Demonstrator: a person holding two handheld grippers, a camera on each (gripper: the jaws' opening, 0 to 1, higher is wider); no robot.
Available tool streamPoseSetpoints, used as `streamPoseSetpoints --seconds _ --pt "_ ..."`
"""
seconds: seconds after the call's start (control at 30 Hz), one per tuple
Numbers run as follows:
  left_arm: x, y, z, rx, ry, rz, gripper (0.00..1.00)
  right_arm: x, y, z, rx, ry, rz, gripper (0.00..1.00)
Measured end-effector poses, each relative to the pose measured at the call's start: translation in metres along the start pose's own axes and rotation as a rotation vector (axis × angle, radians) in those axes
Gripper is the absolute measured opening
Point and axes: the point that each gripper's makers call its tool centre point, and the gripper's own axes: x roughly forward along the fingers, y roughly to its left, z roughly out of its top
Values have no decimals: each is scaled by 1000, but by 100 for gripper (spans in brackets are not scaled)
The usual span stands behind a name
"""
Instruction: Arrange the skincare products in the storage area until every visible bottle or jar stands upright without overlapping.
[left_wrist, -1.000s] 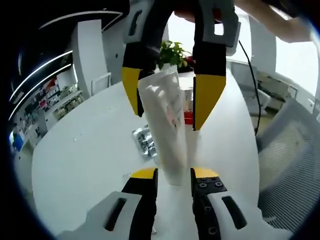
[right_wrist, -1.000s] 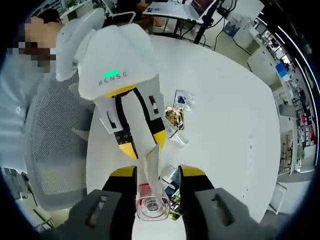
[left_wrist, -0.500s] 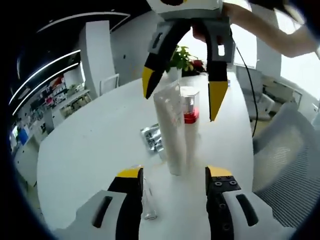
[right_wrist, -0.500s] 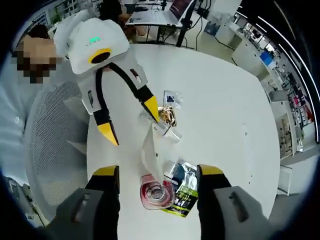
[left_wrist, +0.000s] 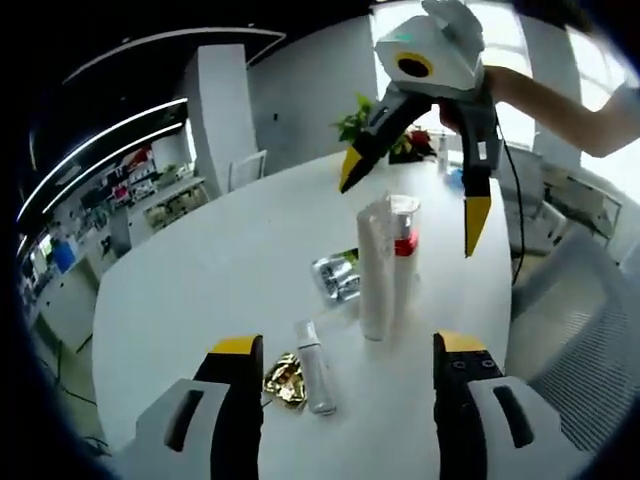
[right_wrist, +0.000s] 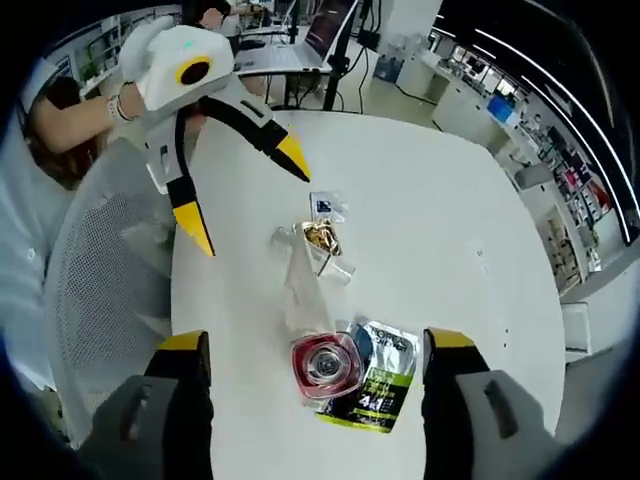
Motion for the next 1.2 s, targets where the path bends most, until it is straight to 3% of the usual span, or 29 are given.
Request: streamPoseSetpoints --seconds 0.27,0.7,0.9,1.2 --pt "-13 1 -6 -13 23 21 81 -5 7 -6 41 -40 -26 100" --pt "-30 1 -4 -30 28 31 88 -22 12 -15 90 -72 -77 100" --pt "-34 -2 0 -36 21 23 97 -28 15 -17 110 -94 -108 100" --pt "-37 -5 1 -44 29 18 97 -33 20 -27 146 -104 -124 100"
